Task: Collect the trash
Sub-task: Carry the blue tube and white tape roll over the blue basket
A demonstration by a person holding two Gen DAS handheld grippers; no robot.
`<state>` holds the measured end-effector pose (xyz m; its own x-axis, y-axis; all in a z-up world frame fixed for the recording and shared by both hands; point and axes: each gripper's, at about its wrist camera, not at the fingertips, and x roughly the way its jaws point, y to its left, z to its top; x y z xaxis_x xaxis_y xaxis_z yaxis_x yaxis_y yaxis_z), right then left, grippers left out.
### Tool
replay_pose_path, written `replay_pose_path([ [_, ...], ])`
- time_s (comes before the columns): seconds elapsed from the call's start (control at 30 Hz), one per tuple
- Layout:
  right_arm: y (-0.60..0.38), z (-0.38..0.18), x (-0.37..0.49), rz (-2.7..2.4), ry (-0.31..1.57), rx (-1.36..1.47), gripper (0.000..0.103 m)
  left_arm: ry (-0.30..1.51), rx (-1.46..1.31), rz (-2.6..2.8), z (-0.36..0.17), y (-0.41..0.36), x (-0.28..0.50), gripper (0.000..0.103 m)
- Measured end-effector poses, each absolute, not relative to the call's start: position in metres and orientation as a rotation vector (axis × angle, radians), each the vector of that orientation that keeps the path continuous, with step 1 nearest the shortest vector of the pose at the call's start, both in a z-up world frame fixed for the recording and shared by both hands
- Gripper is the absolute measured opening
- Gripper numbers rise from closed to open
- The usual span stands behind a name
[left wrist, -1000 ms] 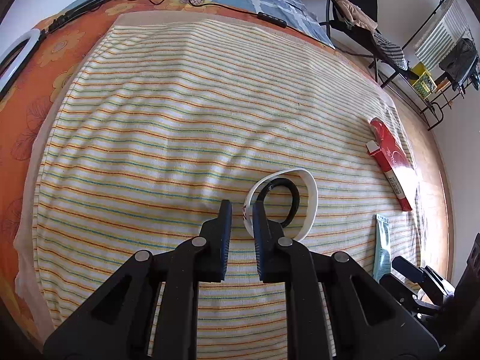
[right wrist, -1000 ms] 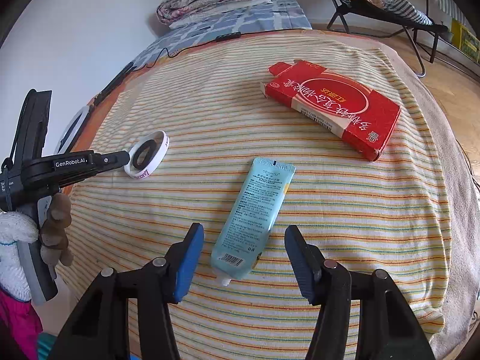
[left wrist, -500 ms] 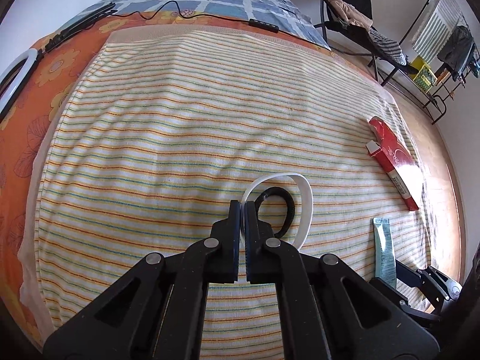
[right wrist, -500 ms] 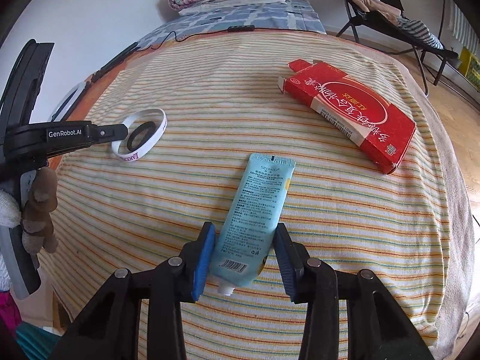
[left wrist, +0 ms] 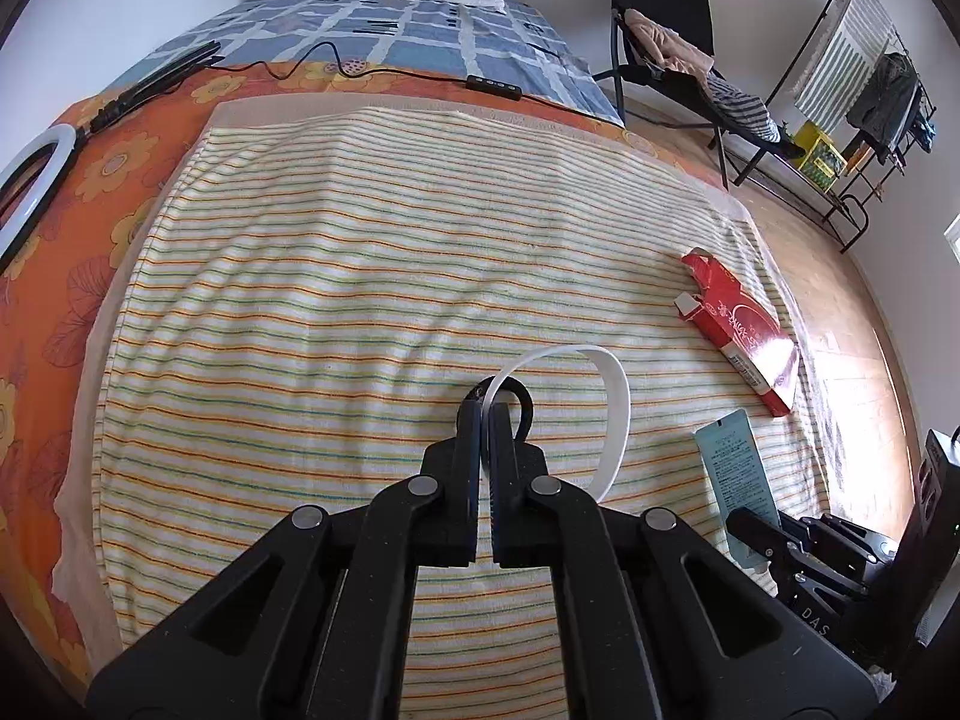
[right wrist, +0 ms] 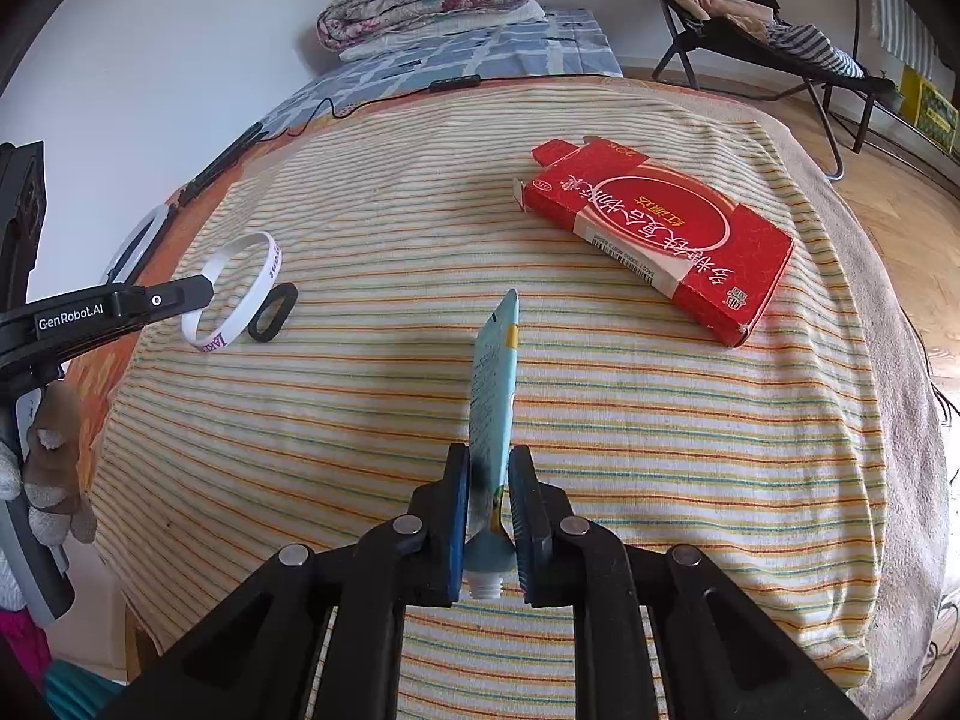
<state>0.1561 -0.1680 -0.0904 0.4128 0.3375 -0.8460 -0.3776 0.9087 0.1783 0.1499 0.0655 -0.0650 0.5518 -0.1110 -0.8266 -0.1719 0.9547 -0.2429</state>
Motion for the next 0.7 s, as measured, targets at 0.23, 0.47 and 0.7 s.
replay_pose_path([
  [0.23, -0.162, -0.086, 0.146, 0.466, 1.025, -0.097, 0.004, 0.979, -0.259, 0.027, -0.058, 0.052, 0.131, 0.000],
  [0.47, -0.155, -0.101, 0.150, 0.476, 1.052, -0.145, 0.006, 0.962, -0.256, 0.020, -0.049, 0.046, 0.115, 0.000],
  [0.7, -0.141, -0.098, 0.158, 0.469, 1.027, -0.153, 0.005, 0.959, -0.242, 0.014, -0.046, 0.044, 0.104, 0.000],
])
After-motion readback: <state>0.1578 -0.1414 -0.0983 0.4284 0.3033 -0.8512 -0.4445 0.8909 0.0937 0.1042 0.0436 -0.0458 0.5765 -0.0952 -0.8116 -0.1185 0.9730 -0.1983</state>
